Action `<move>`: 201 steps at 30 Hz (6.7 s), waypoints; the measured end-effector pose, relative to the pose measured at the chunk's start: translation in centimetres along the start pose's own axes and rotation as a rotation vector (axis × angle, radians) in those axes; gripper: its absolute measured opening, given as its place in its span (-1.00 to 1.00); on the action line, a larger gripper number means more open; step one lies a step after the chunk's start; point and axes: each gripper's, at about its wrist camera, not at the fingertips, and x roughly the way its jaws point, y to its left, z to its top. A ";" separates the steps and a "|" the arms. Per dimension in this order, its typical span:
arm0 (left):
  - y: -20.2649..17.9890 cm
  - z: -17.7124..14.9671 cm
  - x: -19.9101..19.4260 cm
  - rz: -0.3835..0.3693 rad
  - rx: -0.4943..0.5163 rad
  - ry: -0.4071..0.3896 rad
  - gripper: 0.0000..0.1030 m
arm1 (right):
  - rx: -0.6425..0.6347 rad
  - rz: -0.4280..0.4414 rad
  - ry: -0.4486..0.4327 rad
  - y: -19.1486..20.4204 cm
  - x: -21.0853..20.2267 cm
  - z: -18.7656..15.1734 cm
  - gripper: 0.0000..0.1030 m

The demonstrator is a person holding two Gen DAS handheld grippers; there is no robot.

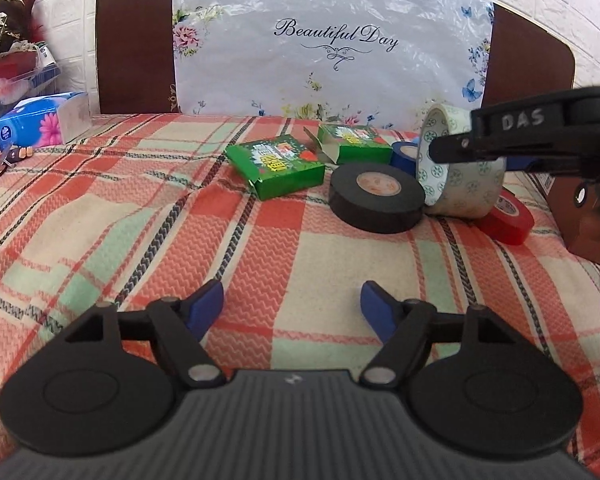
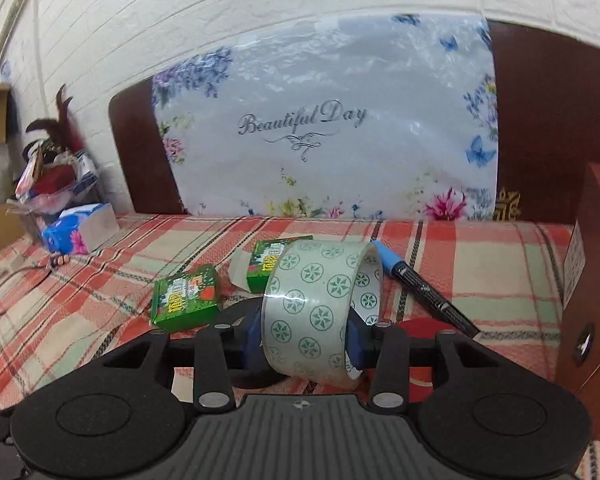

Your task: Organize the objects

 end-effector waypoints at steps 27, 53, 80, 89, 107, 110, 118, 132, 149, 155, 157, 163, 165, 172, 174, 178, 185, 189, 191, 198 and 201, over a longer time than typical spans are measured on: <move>-4.9 1.3 -6.3 -0.298 0.036 0.133 0.51 | -0.253 -0.142 0.033 -0.2 -19.3 -14.1 0.53; -28.5 13.9 -2.4 -0.540 0.311 -0.004 -0.59 | -0.079 -0.427 -0.257 -13.3 -19.2 -4.7 0.54; -33.1 11.3 -2.0 -0.398 0.388 0.038 -0.43 | 0.122 -0.524 -0.238 -17.7 -20.7 -7.6 0.67; -28.7 9.3 -4.7 -0.340 0.373 0.044 -0.42 | 0.190 -0.506 -0.218 -15.1 -20.2 -8.9 0.67; -16.2 7.4 -5.3 -0.208 0.251 0.062 -0.32 | 0.072 -0.386 -0.120 -4.5 -17.7 -7.5 0.67; -12.9 6.8 -4.8 -0.184 0.217 0.057 -0.28 | 0.053 -0.337 -0.089 -2.8 -16.5 -7.4 0.67; -0.3 4.6 -0.8 -0.008 0.130 0.077 -0.26 | -0.090 -0.182 0.030 3.4 -11.0 -8.5 0.46; 13.1 2.9 2.1 0.104 -0.080 -0.055 -0.13 | -0.287 -0.044 0.059 9.9 3.2 -2.2 0.39; 14.7 2.8 2.5 0.040 -0.186 -0.080 -0.11 | -0.251 0.041 0.144 10.3 8.9 -1.9 0.17; 14.6 2.8 2.6 0.043 -0.177 -0.075 -0.08 | -0.296 0.083 0.161 9.3 -0.7 -7.2 0.17; 14.4 2.9 2.7 0.049 -0.163 -0.071 -0.06 | -0.265 0.034 0.154 7.2 -4.2 -8.5 0.17; 11.3 3.1 3.0 0.149 0.020 -0.021 0.18 | -0.083 -0.153 0.164 0.4 -12.6 -11.8 0.17; 9.7 3.0 2.3 0.211 0.079 -0.012 0.14 | -0.051 -0.182 0.155 -0.3 -14.4 -13.0 0.20; 2.4 1.2 -3.6 -0.092 -0.036 0.120 0.14 | -0.021 -0.207 0.147 -1.0 -18.0 -15.5 0.53; -0.5 0.8 -5.1 -0.207 -0.022 0.179 0.14 | -0.024 -0.202 0.138 -1.0 -18.6 -15.9 0.55; -5.8 0.2 -8.1 -0.363 0.032 0.222 0.14 | -0.028 -0.203 0.123 -1.3 -18.8 -16.3 0.59; -10.3 -1.1 -7.5 -0.441 0.041 0.347 0.08 | -0.030 -0.204 0.113 -1.4 -18.4 -16.0 0.68; -11.5 -1.3 -5.8 -0.431 0.012 0.368 0.10 | -0.024 -0.196 0.116 -1.6 -17.0 -15.5 0.75; -12.3 -1.3 -5.6 -0.436 0.027 0.366 -0.04 | -0.032 -0.187 0.117 -1.3 -16.4 -15.2 0.60; -13.8 0.3 -5.3 -0.437 0.054 0.360 -0.49 | -0.031 -0.231 0.061 -1.5 -16.5 -14.7 0.17; -15.1 2.4 -5.8 -0.478 0.063 0.320 -0.56 | -0.034 -0.295 -0.018 -2.3 -17.3 -13.4 0.17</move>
